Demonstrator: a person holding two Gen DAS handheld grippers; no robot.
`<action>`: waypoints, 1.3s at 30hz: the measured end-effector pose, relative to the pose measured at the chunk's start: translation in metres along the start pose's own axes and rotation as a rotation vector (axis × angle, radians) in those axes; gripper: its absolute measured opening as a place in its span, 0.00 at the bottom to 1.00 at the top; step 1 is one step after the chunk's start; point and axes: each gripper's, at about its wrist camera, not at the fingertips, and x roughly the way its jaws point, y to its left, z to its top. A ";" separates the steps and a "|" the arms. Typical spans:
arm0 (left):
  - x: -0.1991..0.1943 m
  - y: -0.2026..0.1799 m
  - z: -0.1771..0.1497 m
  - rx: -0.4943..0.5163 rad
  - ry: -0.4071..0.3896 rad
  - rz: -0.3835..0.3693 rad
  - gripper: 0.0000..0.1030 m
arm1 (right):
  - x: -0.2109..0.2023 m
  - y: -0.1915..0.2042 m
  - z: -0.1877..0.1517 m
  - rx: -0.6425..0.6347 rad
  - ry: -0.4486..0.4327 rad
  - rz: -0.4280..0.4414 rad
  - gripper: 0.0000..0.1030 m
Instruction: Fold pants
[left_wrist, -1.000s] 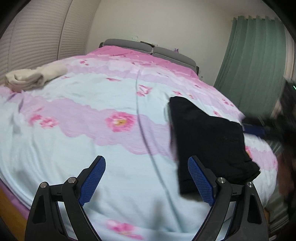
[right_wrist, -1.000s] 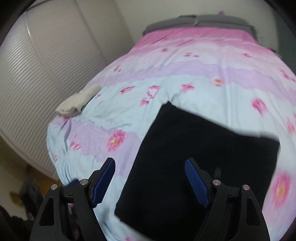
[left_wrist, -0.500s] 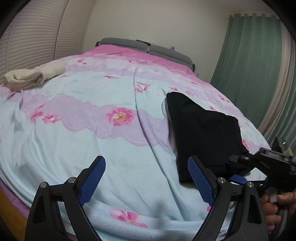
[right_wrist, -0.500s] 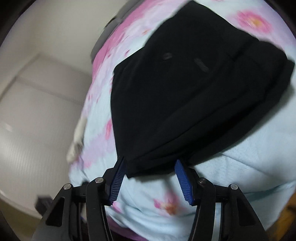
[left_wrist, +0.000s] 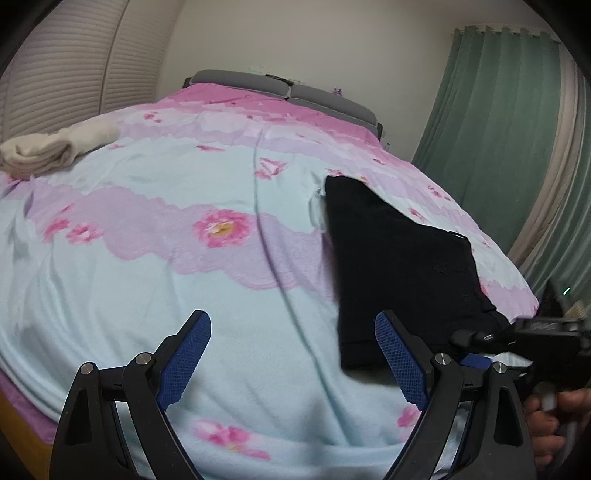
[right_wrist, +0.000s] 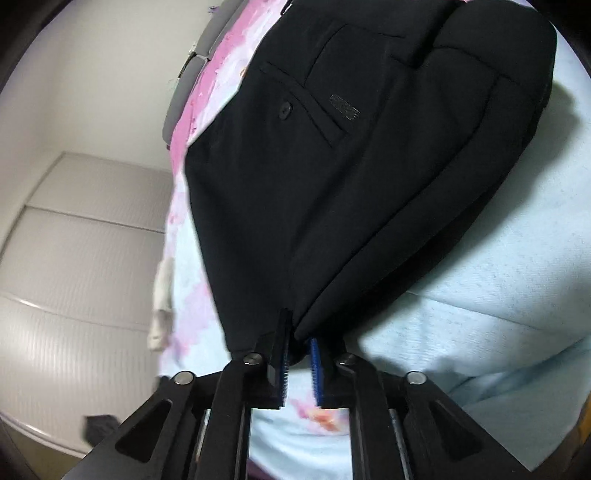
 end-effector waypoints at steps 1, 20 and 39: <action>0.002 -0.004 0.002 0.005 -0.004 -0.002 0.88 | -0.008 0.013 0.001 -0.055 0.007 -0.031 0.33; 0.075 -0.035 0.040 -0.063 0.046 -0.027 0.88 | 0.181 0.233 0.173 -1.066 0.484 -0.293 0.47; 0.114 -0.031 0.055 -0.083 0.097 -0.005 0.88 | 0.214 0.184 0.201 -0.847 0.478 -0.225 0.11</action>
